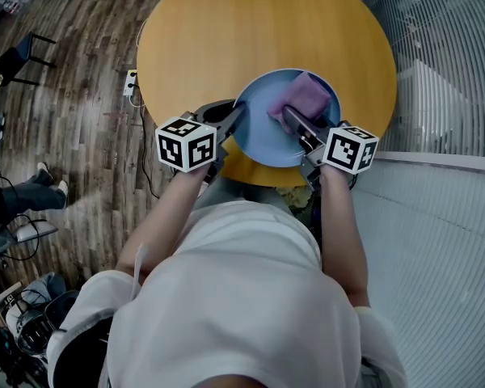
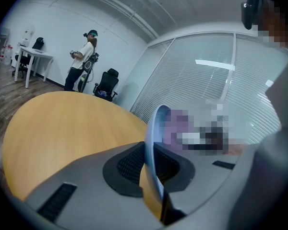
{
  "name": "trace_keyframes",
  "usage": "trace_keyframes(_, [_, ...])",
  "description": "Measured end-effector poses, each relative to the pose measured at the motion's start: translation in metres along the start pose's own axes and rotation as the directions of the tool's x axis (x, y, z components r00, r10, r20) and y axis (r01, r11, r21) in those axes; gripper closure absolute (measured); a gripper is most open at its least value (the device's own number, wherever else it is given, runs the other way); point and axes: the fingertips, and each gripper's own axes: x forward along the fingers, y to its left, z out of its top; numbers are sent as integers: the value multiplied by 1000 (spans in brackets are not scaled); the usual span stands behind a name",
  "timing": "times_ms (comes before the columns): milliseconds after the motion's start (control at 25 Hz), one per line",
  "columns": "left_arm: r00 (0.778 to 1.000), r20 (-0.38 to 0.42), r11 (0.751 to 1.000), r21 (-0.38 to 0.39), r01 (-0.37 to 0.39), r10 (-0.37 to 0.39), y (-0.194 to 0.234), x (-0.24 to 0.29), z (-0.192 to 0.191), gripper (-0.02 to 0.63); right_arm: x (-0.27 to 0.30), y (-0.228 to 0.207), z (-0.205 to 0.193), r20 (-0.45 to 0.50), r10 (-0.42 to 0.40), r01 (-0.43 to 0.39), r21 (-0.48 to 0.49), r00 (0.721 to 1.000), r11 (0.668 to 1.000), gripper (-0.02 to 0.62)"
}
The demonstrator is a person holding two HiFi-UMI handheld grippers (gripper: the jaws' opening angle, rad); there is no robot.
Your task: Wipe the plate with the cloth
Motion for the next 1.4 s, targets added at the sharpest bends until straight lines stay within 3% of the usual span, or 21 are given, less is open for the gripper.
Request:
trace_keyframes(480, [1000, 14, 1000, 7, -20, 20, 5, -2, -1, 569, -29, -28, -9, 35, -60, 59, 42, 998, 997, 508])
trace_keyframes(840, [1000, 3, 999, 45, -21, 21, 9, -8, 5, 569, -28, -30, -13, 6, -116, 116, -7, 993, 993, 508])
trace_keyframes(1400, [1000, -23, 999, 47, -19, 20, 2, 3, -9, 567, -2, -21, -28, -63, -38, 38, -2, 997, 999, 508])
